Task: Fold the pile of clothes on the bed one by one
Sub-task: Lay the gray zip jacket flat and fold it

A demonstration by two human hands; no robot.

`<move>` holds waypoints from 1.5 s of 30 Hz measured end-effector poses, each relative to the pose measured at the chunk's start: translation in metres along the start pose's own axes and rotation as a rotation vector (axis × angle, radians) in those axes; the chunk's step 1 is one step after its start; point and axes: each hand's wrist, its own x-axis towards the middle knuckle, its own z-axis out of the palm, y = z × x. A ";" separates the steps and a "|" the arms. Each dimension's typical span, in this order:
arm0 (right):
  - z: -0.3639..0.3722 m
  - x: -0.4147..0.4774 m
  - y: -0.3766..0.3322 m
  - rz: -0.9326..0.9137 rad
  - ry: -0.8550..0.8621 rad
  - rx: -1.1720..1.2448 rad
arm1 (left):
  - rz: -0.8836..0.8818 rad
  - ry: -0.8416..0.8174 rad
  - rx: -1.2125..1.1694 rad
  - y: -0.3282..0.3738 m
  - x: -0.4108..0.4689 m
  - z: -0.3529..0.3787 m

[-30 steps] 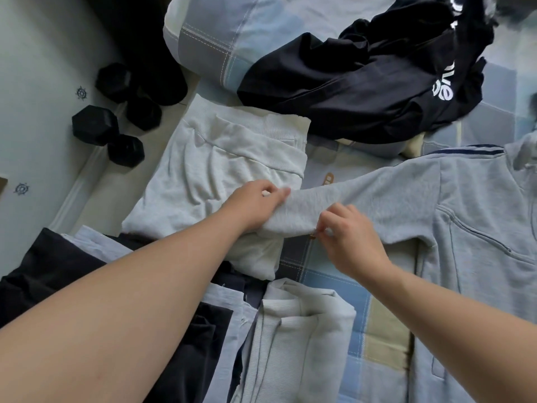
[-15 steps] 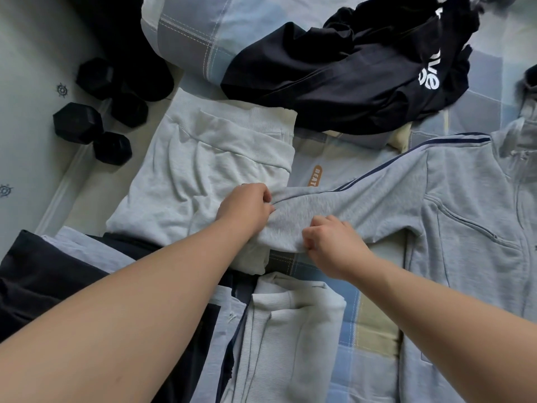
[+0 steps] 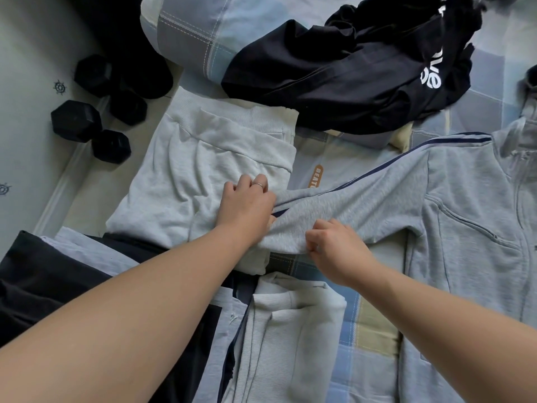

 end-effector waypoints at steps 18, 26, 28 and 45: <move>0.017 -0.009 0.001 0.051 0.115 0.035 | -0.033 -0.066 -0.100 0.005 0.006 -0.008; -0.017 0.009 0.005 0.043 0.241 0.176 | -0.058 0.036 -0.640 -0.035 0.023 -0.050; -0.030 0.026 0.003 0.103 0.363 0.220 | -0.088 0.077 -0.686 -0.045 0.031 -0.058; -0.099 0.145 -0.018 0.236 0.108 0.182 | -0.133 -0.291 -0.584 -0.082 0.048 -0.053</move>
